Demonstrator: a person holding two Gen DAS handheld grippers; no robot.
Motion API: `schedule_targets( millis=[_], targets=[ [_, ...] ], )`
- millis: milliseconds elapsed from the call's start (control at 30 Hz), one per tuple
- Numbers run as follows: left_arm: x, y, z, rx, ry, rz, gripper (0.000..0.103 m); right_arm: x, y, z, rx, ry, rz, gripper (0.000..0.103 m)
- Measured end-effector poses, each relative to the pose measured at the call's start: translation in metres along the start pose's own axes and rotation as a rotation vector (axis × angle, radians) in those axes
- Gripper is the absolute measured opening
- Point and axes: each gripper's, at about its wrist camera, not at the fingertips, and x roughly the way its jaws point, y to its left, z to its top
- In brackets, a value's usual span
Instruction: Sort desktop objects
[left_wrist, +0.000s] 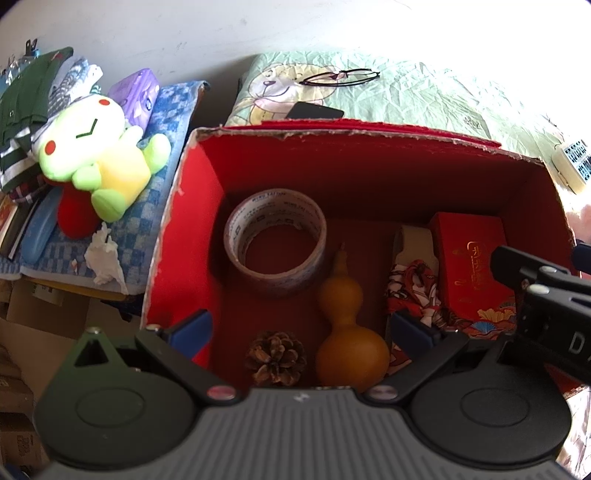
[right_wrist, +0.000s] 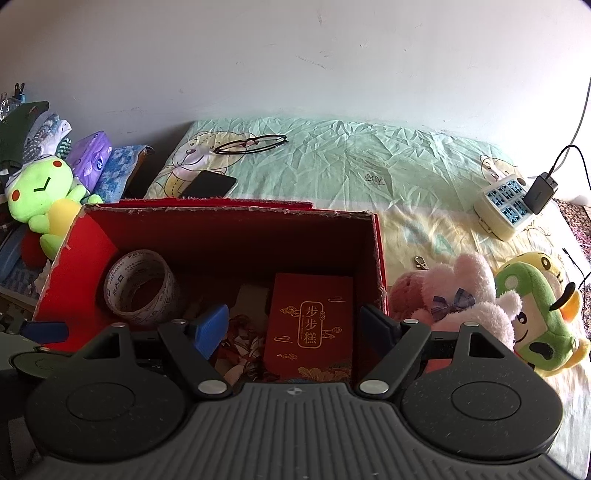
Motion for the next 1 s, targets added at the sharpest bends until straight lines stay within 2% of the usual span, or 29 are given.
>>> schedule_targets(
  millis=[467, 1000],
  targets=[
    [-0.009, -0.012, -0.007, 0.027, -0.011, 0.020, 0.102, -0.007, -0.015, -0.008, 0.022, -0.017, -0.052, 0.080],
    [-0.013, -0.014, -0.008, 0.008, -0.026, 0.076, 0.102, -0.002, -0.017, -0.008, -0.022, -0.007, -0.039, 0.081]
  ],
)
